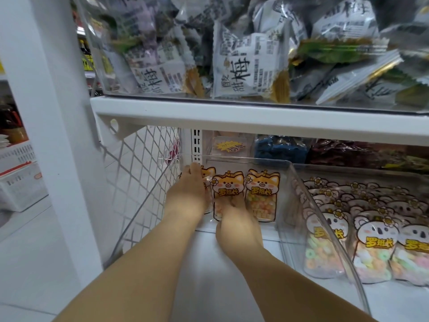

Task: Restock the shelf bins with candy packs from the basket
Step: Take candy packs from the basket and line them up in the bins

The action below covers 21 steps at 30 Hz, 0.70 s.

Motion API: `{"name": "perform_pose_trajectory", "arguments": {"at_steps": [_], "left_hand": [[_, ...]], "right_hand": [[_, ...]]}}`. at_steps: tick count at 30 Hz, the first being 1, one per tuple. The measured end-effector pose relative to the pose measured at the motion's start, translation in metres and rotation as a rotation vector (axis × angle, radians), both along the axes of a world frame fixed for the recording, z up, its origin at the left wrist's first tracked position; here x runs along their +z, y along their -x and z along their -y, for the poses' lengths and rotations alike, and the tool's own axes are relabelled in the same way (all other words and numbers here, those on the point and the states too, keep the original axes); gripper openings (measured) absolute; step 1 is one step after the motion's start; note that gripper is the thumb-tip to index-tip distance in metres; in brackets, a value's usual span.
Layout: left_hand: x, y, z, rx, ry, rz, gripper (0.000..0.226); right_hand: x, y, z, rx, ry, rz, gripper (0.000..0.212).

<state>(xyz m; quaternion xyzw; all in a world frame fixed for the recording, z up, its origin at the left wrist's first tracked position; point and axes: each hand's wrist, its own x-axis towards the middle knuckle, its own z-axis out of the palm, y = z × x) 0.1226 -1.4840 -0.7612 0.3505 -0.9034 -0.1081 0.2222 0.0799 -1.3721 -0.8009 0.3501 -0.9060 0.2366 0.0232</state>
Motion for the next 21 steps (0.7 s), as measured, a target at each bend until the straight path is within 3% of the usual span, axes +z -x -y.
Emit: {"name": "perform_pose_trajectory", "arguments": {"at_steps": [6, 21], "left_hand": [[0.021, 0.0, 0.002, 0.001, 0.227, 0.18, 0.051], [0.035, -0.007, -0.004, 0.02, 0.376, 0.315, 0.034]], "right_hand": [[0.0, -0.002, 0.0, -0.017, 0.019, 0.043, 0.067], [-0.002, 0.004, 0.005, -0.073, 0.05, 0.18, 0.073]]}}
